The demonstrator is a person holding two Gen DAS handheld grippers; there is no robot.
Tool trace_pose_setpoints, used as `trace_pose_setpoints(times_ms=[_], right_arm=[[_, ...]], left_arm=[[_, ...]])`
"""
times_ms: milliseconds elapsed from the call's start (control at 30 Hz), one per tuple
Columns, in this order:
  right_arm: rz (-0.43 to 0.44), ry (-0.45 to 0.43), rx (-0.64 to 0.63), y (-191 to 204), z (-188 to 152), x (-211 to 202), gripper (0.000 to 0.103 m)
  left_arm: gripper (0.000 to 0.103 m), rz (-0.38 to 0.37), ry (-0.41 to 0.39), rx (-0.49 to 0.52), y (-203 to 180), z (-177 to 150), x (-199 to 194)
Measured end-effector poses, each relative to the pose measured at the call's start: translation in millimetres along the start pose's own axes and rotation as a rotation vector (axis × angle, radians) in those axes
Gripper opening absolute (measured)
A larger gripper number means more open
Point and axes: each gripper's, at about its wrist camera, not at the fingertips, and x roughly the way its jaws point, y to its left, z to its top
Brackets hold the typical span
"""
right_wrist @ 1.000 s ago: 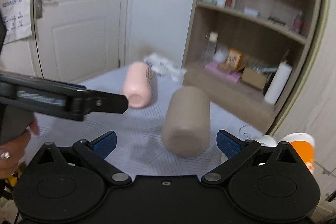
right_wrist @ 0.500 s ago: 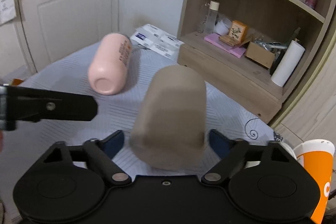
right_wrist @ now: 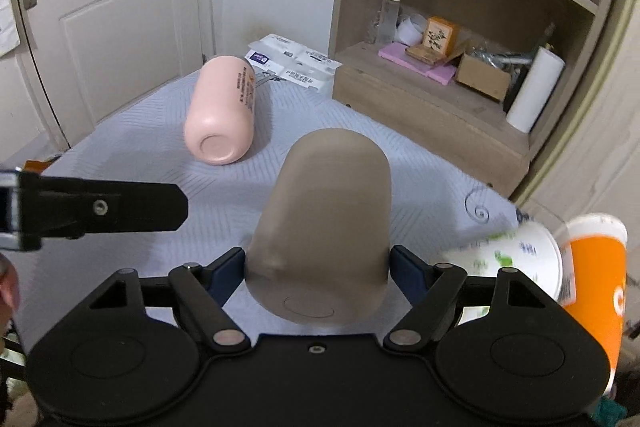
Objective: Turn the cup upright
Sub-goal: 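Grip the taupe tumbler with both tools and rotate it opening-up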
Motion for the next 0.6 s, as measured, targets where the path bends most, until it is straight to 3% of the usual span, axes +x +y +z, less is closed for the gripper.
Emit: trace_pose_setpoints(times_ms=[367,600], right_arm=[[0.133,0.101,0.147,-2,-39,-36,0.083],[0.196,0.153,0.223,-7,-63,-46,0.083]], left_arm=[[0.101,-0.100,0.085,-0.029,-2,-17,-19],[0.101,-0.181,0.189,-0.055,-3,-25,-15]])
